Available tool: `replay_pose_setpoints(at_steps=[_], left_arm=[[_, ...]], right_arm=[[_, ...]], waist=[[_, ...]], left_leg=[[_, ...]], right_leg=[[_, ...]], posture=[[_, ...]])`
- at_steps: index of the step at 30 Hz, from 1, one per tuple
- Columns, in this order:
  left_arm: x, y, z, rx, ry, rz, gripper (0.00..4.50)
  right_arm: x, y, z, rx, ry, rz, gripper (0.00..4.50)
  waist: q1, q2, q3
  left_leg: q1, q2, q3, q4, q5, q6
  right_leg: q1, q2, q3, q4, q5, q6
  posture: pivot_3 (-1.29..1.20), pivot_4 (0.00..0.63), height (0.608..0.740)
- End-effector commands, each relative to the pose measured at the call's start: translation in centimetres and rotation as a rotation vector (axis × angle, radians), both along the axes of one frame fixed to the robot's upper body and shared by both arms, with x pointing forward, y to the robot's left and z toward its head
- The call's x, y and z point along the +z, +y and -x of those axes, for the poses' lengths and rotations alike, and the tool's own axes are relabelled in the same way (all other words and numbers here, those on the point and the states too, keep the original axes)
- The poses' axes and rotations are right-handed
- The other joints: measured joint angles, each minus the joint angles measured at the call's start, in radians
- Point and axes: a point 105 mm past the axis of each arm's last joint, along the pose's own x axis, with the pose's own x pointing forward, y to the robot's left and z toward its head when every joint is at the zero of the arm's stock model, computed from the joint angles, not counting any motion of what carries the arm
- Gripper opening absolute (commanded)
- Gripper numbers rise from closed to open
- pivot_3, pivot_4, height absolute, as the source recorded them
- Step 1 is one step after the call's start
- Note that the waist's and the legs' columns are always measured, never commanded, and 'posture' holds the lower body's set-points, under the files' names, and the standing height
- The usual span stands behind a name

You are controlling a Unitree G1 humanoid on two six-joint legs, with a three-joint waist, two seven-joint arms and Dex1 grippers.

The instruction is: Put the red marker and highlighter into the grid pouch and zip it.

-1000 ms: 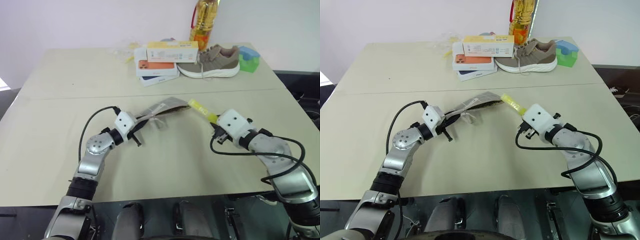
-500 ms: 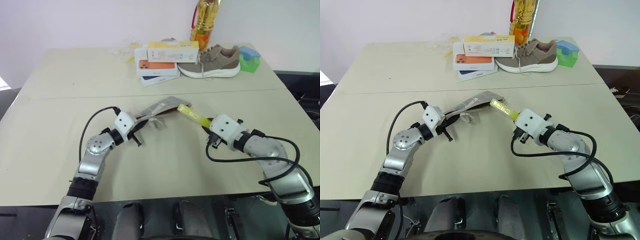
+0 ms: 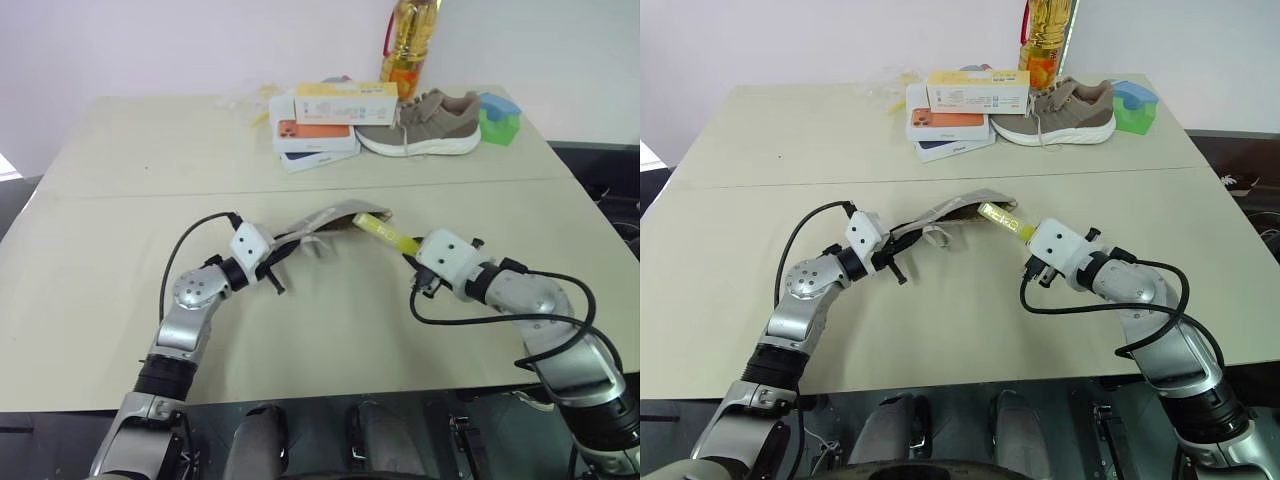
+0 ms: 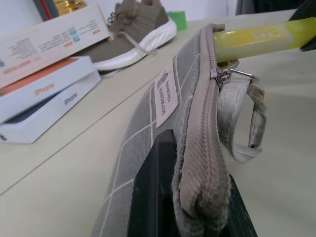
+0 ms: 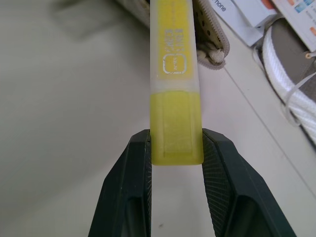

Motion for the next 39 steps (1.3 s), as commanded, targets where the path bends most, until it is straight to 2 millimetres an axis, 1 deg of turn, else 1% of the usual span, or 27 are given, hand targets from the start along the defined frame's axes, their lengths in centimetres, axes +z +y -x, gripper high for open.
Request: replay_pose_setpoints(at_steps=[1, 4, 8, 11, 15, 19, 21, 22, 23, 26, 28, 30, 31, 32, 33, 35, 39], left_arm=[[1.3, -0.6, 0.7, -0.046, -0.053, 0.007, 0.00], [0.9, -0.9, 1.2, -0.091, -0.060, -0.050, 0.00], [0.7, -1.7, 1.9, -0.162, -0.074, -0.110, 0.00], [0.8, -2.6, 2.4, -0.222, -0.087, -0.139, 0.00], [1.0, -3.6, 2.9, -0.264, -0.090, -0.137, 0.00], [1.1, -3.8, 2.9, -0.254, -0.086, -0.125, 0.00], [1.0, -3.6, 2.8, -0.238, -0.079, -0.119, 0.00], [1.0, -3.4, 2.7, -0.225, -0.073, -0.118, 0.00], [0.9, -3.2, 2.6, -0.217, -0.069, -0.118, 0.00], [1.1, -2.4, 1.6, -0.141, -0.047, -0.072, 0.00], [1.5, -2.1, 0.8, -0.093, -0.037, -0.037, 0.00], [1.6, -2.1, 0.2, -0.056, -0.020, -0.004, 0.00], [1.7, -2.1, -0.1, -0.035, -0.012, 0.014, 0.00], [1.8, -2.2, -0.3, -0.022, -0.007, 0.031, 0.00], [1.9, -2.4, -0.4, -0.017, -0.005, 0.042, 0.00], [2.1, -2.7, -0.7, 0.001, -0.005, 0.062, 0.00], [2.3, -3.3, -0.8, 0.008, -0.005, 0.081, 0.00]], right_arm=[[0.8, 0.5, 0.0, 0.046, -0.043, 0.063, 0.84], [1.2, 0.9, 0.1, 0.098, -0.064, 0.147, 0.84], [1.6, 1.5, 0.3, 0.214, -0.097, 0.346, 0.84], [2.1, 2.2, 0.0, 0.288, -0.121, 0.455, 0.84], [2.1, 3.6, -0.1, 0.352, -0.131, 0.477, 0.84], [1.7, 5.0, 0.0, 0.389, -0.121, 0.445, 0.84], [1.8, 5.0, 0.0, 0.382, -0.122, 0.425, 1.87], [2.1, 4.9, -0.1, 0.371, -0.135, 0.414, 2.19], [2.3, 4.8, -0.2, 0.363, -0.144, 0.407, 2.75], [4.8, 5.4, 0.0, 0.349, -0.180, 0.203, 4.17], [6.3, 5.6, 0.4, 0.350, -0.177, 0.064, 4.17], [8.0, 5.9, 0.8, 0.348, -0.150, -0.135, 4.17], [8.5, 6.0, 1.1, 0.346, -0.104, -0.245, 4.17], [8.5, 6.1, 1.6, 0.353, -0.050, -0.322, 4.17], [8.3, 6.3, 2.0, 0.360, -0.005, -0.362, 4.17], [6.8, 6.6, 2.8, 0.357, 0.092, -0.405, 4.17], [4.3, 7.2, 2.2, 0.233, 0.178, -0.510, 4.17]], waist=[[0.000, 0.000, 0.000], [-0.001, 0.000, 0.000], [-0.001, 0.000, 0.000], [-0.001, 0.000, 0.000], [0.000, 0.000, 0.000], [0.000, 0.000, 0.000], [0.000, 0.000, 0.000], [0.000, 0.000, 0.000], [0.001, 0.000, 0.000], [0.001, 0.000, 0.000], [0.001, 0.000, 0.000], [0.001, 0.000, 0.000], [0.001, 0.000, 0.000], [0.001, 0.000, 0.000], [0.001, 0.000, 0.000], [0.004, 0.000, 0.000], [0.001, 0.000, 0.000]], left_leg=[[0.000, 0.000, 0.000, 0.000, 0.000, 0.000], [0.000, 0.000, 0.000, 0.000, 0.000, 0.000], [0.000, 0.000, 0.000, 0.001, 0.000, 0.000], [0.000, 0.000, 0.000, 0.001, 0.000, 0.000], [0.000, 0.000, 0.000, 0.001, 0.000, 0.000], [0.000, 0.000, 0.000, 0.001, 0.000, 0.000], [0.000, 0.000, 0.000, 0.001, 0.000, 0.000], [0.000, 0.000, 0.000, 0.001, 0.000, 0.000], [0.000, 0.000, 0.000, 0.001, 0.000, 0.000], [0.000, 0.000, 0.000, 0.002, 0.000, 0.000], [0.000, 0.000, 0.000, 0.002, 0.000, 0.000], [0.000, 0.000, 0.000, 0.002, 0.000, 0.000], [0.000, 0.000, 0.000, 0.002, 0.000, 0.000], [0.000, 0.000, -0.001, 0.002, 0.000, 0.000], [0.000, 0.000, -0.001, 0.003, 0.000, 0.000], [0.000, 0.000, -0.001, 0.003, 0.000, 0.000], [0.000, 0.000, -0.001, 0.002, 0.000, 0.000]], right_leg=[[0.000, 0.000, 0.000, 0.000, 0.000, 0.000], [0.000, 0.000, 0.000, 0.000, 0.000, 0.000], [0.000, 0.000, 0.000, 0.000, 0.000, 0.000], [0.000, 0.000, 0.000, 0.000, 0.000, 0.000], [0.000, 0.000, 0.000, 0.000, 0.000, 0.000], [0.000, 0.000, 0.000, 0.000, 0.000, 0.000], [0.000, 0.000, 0.000, 0.000, 0.000, 0.000], [0.000, 0.000, 0.000, 0.000, 0.000, 0.000], [0.000, 0.000, 0.000, 0.000, 0.000, 0.000], [0.000, 0.000, 0.000, 0.000, 0.000, 0.000], [0.001, 0.000, 0.000, 0.000, 0.000, 0.000], [0.001, 0.000, 0.000, 0.000, 0.000, 0.000], [0.001, 0.000, 0.000, 0.001, 0.000, 0.000], [0.001, 0.000, -0.001, 0.001, 0.000, 0.000], [0.001, 0.000, -0.001, 0.001, 0.000, 0.000], [0.002, 0.000, -0.001, 0.001, 0.000, 0.000], [0.002, -0.001, -0.001, 0.001, 0.000, 0.000]], posture=[[0.00, 0.150, 0.740], [0.00, 0.150, 0.740], [0.00, 0.150, 0.740], [0.00, 0.150, 0.740], [0.00, 0.150, 0.740], [0.00, 0.150, 0.740], [0.00, 0.150, 0.740], [0.00, 0.150, 0.740], [0.00, 0.150, 0.740], [0.00, 0.150, 0.740], [0.00, 0.150, 0.740], [0.00, 0.150, 0.740], [0.00, 0.150, 0.740], [0.00, 0.150, 0.740], [0.00, 0.150, 0.740], [0.00, 0.150, 0.740], [0.00, 0.150, 0.740]])
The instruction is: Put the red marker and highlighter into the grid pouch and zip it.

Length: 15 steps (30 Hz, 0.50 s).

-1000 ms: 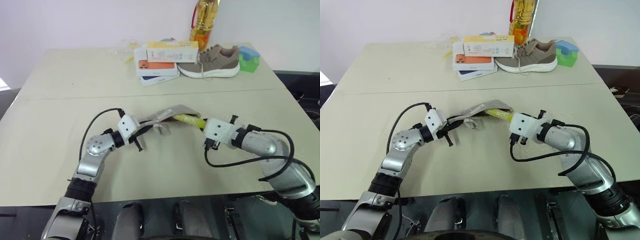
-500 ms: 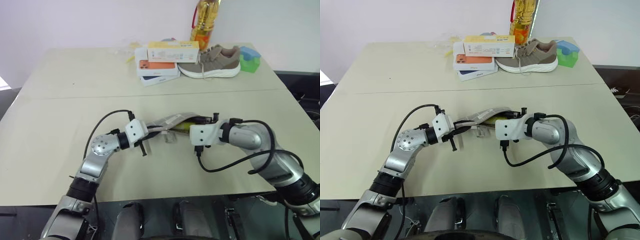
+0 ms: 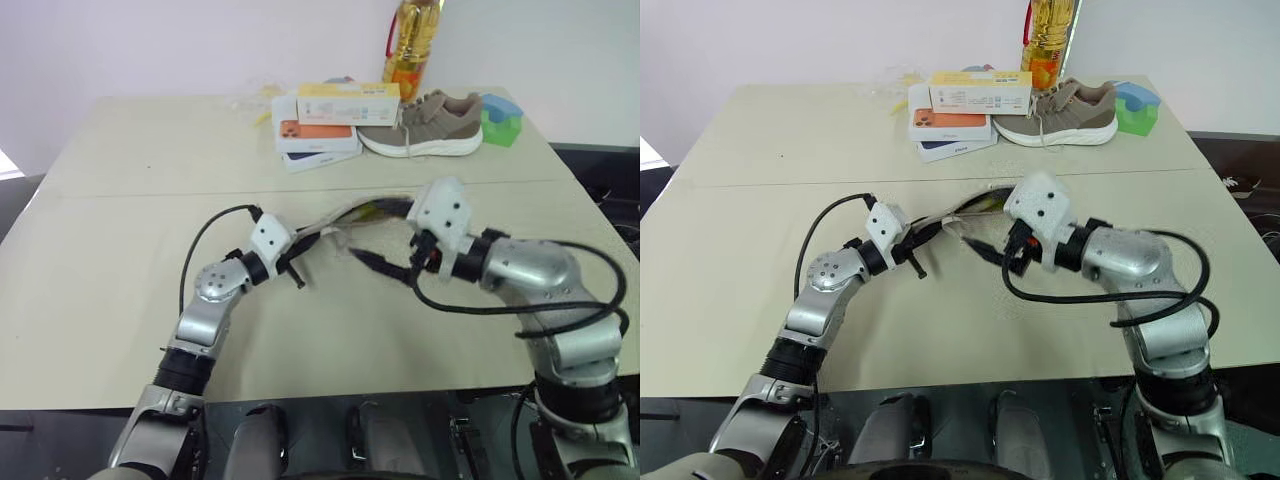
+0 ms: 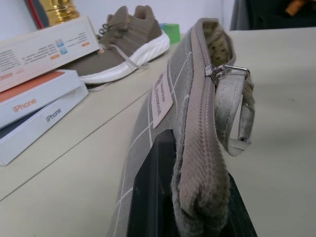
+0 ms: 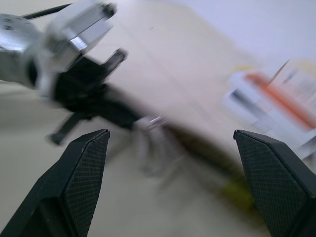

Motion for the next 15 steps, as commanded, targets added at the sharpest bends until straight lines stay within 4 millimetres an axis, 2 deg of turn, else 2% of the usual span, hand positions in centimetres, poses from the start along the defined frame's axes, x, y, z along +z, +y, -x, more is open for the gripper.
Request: replay_pose_setpoints(at_steps=[1, 5, 7, 8, 10, 15], left_arm=[[1.5, -0.5, -0.3, 0.008, -0.042, 0.034, 0.00], [1.7, -1.0, -0.2, 0.015, -0.042, 0.053, 0.00], [1.7, -1.1, -0.1, 0.014, -0.041, 0.057, 0.00], [1.7, -1.2, -0.1, 0.013, -0.041, 0.058, 0.00], [1.7, -1.3, 0.1, 0.010, -0.042, 0.058, 0.00], [1.8, -1.1, 0.0, 0.017, -0.044, 0.059, 0.00]], right_arm=[[-0.7, 0.7, -0.5, -0.092, 0.047, -0.092, 4.17], [-2.5, 0.6, -1.9, -0.211, 0.113, -0.131, 4.17], [-2.5, 0.8, -2.5, -0.240, 0.124, -0.174, 4.17], [-2.6, 1.0, -2.8, -0.249, 0.131, -0.193, 3.94], [-2.6, 1.3, -3.2, -0.261, 0.137, -0.218, 3.29], [-2.3, 1.2, -3.8, -0.291, 0.128, -0.246, 0.72]], waist=[[-0.004, 0.000, 0.000], [-0.003, 0.000, 0.000], [-0.003, 0.000, 0.000], [-0.003, 0.000, 0.000], [-0.003, 0.000, 0.000], [-0.003, 0.000, 0.000]], left_leg=[[0.000, 0.000, 0.000, 0.000, 0.000, 0.000], [0.001, 0.000, 0.000, 0.001, 0.000, 0.000], [0.000, 0.000, 0.000, 0.001, 0.000, 0.000], [0.000, 0.000, 0.000, 0.001, 0.000, 0.000], [0.000, 0.000, 0.000, 0.001, 0.000, 0.000], [0.000, 0.000, 0.000, 0.001, 0.000, 0.000]], right_leg=[[0.000, 0.000, 0.000, 0.000, 0.000, 0.000], [0.000, 0.000, 0.000, 0.002, 0.000, 0.000], [0.000, 0.000, 0.000, 0.002, 0.000, 0.000], [0.000, 0.000, 0.000, 0.002, 0.000, 0.000], [0.000, 0.000, 0.000, 0.002, 0.000, 0.000], [-0.001, 0.000, 0.000, 0.002, 0.000, 0.000]], posture=[[0.00, 0.150, 0.740], [0.00, 0.150, 0.740], [0.00, 0.150, 0.740], [0.00, 0.150, 0.740], [0.00, 0.150, 0.740], [0.00, 0.150, 0.740]])
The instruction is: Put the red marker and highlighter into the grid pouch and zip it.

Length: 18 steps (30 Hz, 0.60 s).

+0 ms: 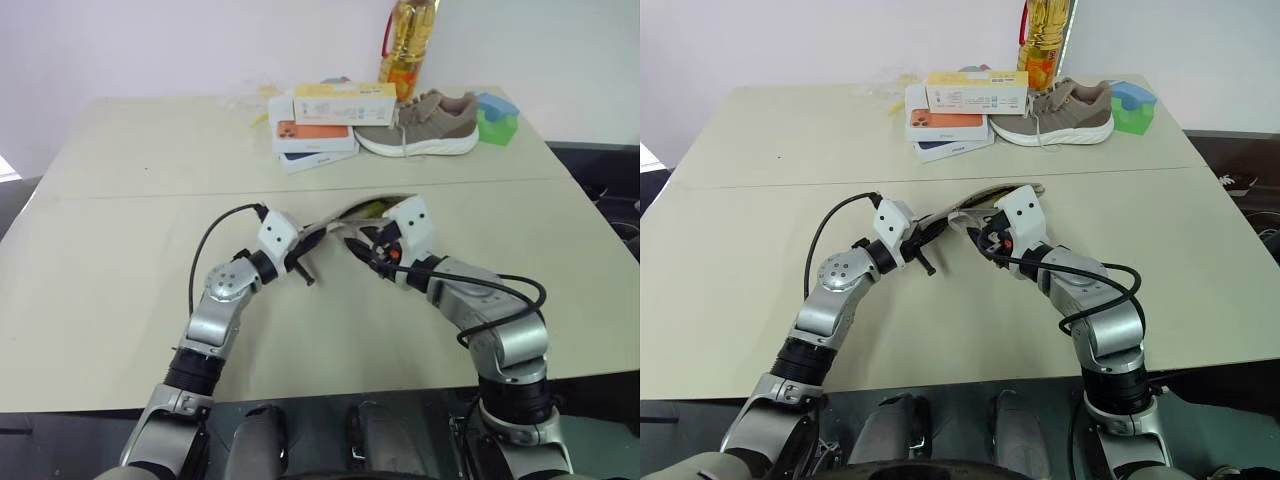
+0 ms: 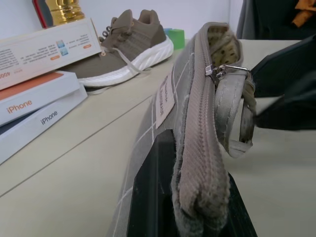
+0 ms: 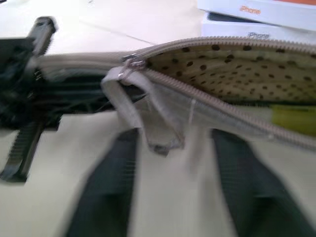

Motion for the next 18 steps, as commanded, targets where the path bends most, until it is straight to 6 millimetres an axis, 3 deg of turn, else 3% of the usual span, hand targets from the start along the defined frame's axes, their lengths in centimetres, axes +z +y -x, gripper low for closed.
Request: replay_pose_setpoints(at_steps=[1, 6, 9, 18], left_arm=[[1.6, -0.1, 0.2, -0.003, -0.054, 0.016, 0.00], [1.4, 0.1, 0.2, 0.004, -0.055, 0.008, 0.00], [1.1, 0.6, 0.1, 0.014, -0.067, -0.026, 0.00], [-0.6, 4.4, -0.1, 0.051, -0.079, -0.171, 0.00]], right_arm=[[1.7, 0.1, -0.5, -0.013, -0.069, -0.031, 0.20], [2.0, -0.4, -0.5, -0.027, -0.083, -0.022, 0.04], [2.6, -1.7, -0.8, -0.063, -0.111, 0.009, 0.04], [7.0, -11.3, -2.3, -0.333, -0.238, 0.149, 0.04]], waist=[[0.000, 0.000, 0.000], [0.000, 0.000, 0.000], [0.000, 0.000, 0.000], [0.000, 0.000, 0.000]], left_leg=[[0.000, 0.000, 0.000, 0.000, 0.000, 0.000], [0.000, 0.000, 0.000, 0.000, 0.000, 0.000], [0.000, 0.000, 0.000, 0.000, 0.000, 0.000], [0.000, 0.000, 0.000, -0.001, 0.000, 0.000]], right_leg=[[0.000, 0.000, 0.000, 0.000, 0.000, 0.000], [0.000, 0.000, 0.000, 0.000, 0.000, 0.000], [0.000, 0.000, 0.000, 0.000, 0.000, 0.000], [0.000, 0.000, 0.000, -0.001, 0.000, 0.000]], posture=[[0.00, 0.150, 0.740], [0.00, 0.150, 0.740], [0.00, 0.150, 0.740], [0.00, 0.150, 0.740]])
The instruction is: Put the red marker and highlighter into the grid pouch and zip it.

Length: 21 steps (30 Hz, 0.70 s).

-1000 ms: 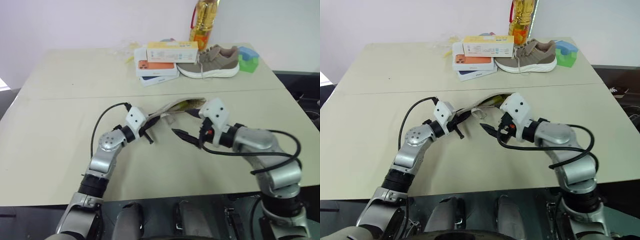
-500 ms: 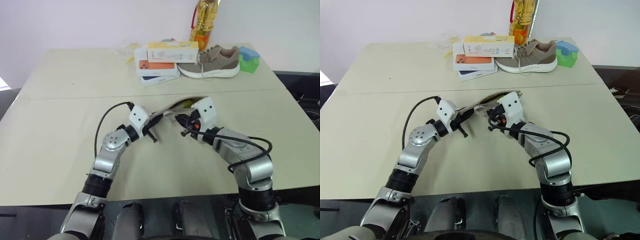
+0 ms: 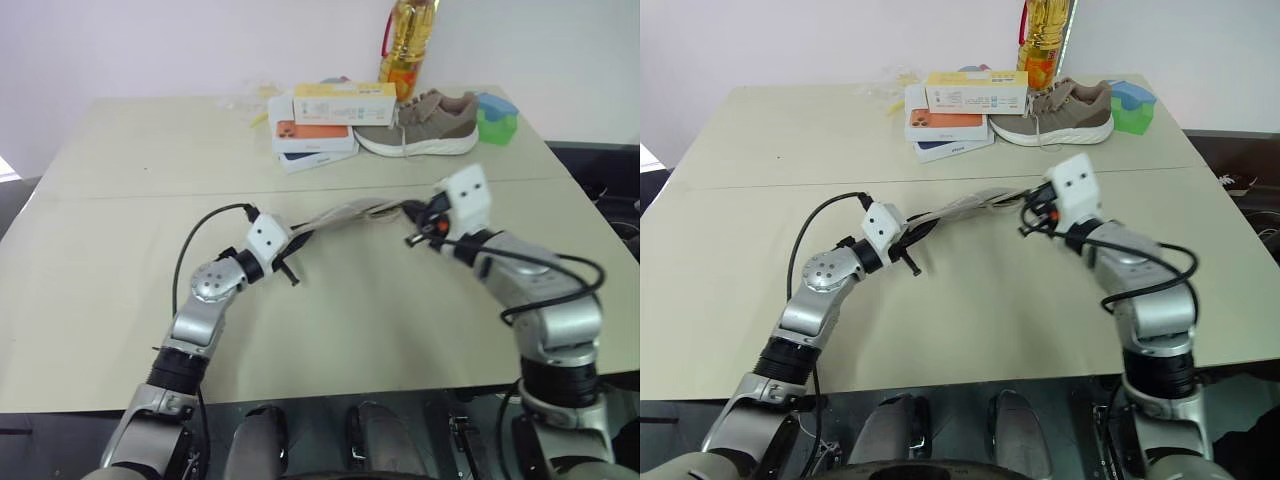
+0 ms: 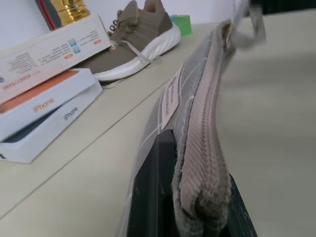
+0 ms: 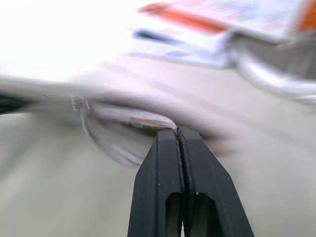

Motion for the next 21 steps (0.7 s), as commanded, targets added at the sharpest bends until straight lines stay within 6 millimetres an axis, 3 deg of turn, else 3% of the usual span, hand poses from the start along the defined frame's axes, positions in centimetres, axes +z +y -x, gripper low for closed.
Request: replay_pose_setpoints(at_steps=[1, 6, 10, 11, 13, 15, 18, 21], left_arm=[[-0.5, 2.0, 0.0, 0.033, -0.001, -0.031, 0.00], [-0.7, 2.6, 0.3, 0.032, 0.004, -0.041, 0.00], [-1.1, 3.1, 0.8, 0.020, 0.056, -0.017, 0.00], [-1.1, 3.5, 0.8, 0.033, 0.070, -0.001, 0.52], [-1.1, 4.5, 0.8, 0.065, 0.103, 0.033, 1.02], [-1.1, 5.0, 0.8, 0.081, 0.117, 0.040, 1.99], [-1.9, 8.2, 1.0, 0.202, 0.194, 0.117, 3.51], [-2.7, 10.6, 1.8, 0.289, 0.272, 0.198, 3.51]], right_arm=[[2.7, -3.7, -0.2, -0.112, -0.093, 0.016, 0.04], [1.3, -4.0, 0.3, -0.105, -0.050, 0.049, 0.04], [-0.9, -1.9, 1.8, 0.029, 0.048, 0.053, 0.04], [-1.7, -1.6, 2.4, 0.062, 0.087, 0.044, 0.43], [-2.9, -1.4, 3.3, 0.103, 0.143, 0.044, 0.89], [-3.4, -1.6, 3.6, 0.102, 0.158, 0.052, 1.91], [-4.6, -2.4, 4.5, 0.103, 0.187, 0.054, 3.49], [-4.7, -3.1, 4.9, 0.102, 0.146, 0.044, 3.49]], waist=[[-0.001, 0.000, 0.000], [-0.001, 0.000, 0.000], [-0.002, 0.000, 0.000], [-0.002, 0.000, 0.000], [-0.001, 0.000, 0.000], [-0.002, 0.000, 0.000], [-0.001, 0.000, 0.000], [-0.003, 0.000, 0.000]], left_leg=[[0.000, 0.000, 0.000, 0.000, 0.000, 0.000], [0.000, 0.000, 0.000, -0.001, 0.000, 0.000], [0.000, 0.000, 0.000, -0.001, 0.000, 0.000], [0.000, 0.000, 0.000, -0.001, 0.000, 0.000], [0.000, 0.001, 0.000, -0.001, 0.000, 0.000], [0.000, 0.001, 0.000, -0.001, 0.000, 0.000], [0.000, 0.001, 0.000, -0.001, 0.000, 0.000], [0.000, 0.001, -0.001, -0.001, 0.000, 0.000]], right_leg=[[0.000, 0.000, 0.000, 0.000, 0.000, 0.000], [0.000, 0.000, 0.000, 0.000, 0.000, 0.000], [0.000, 0.000, 0.000, 0.000, 0.000, 0.000], [-0.001, 0.000, 0.000, 0.000, 0.000, 0.000], [-0.001, 0.000, 0.000, 0.000, 0.000, 0.000], [0.000, 0.000, 0.000, 0.000, 0.000, 0.000], [0.000, 0.000, 0.000, 0.000, 0.000, 0.000], [-0.001, 0.000, 0.001, -0.001, 0.000, 0.000]], posture=[[0.00, 0.150, 0.740], [0.00, 0.150, 0.740], [0.00, 0.150, 0.740], [0.00, 0.150, 0.740], [0.00, 0.150, 0.740], [0.00, 0.150, 0.740], [0.00, 0.150, 0.740], [0.00, 0.150, 0.740]])
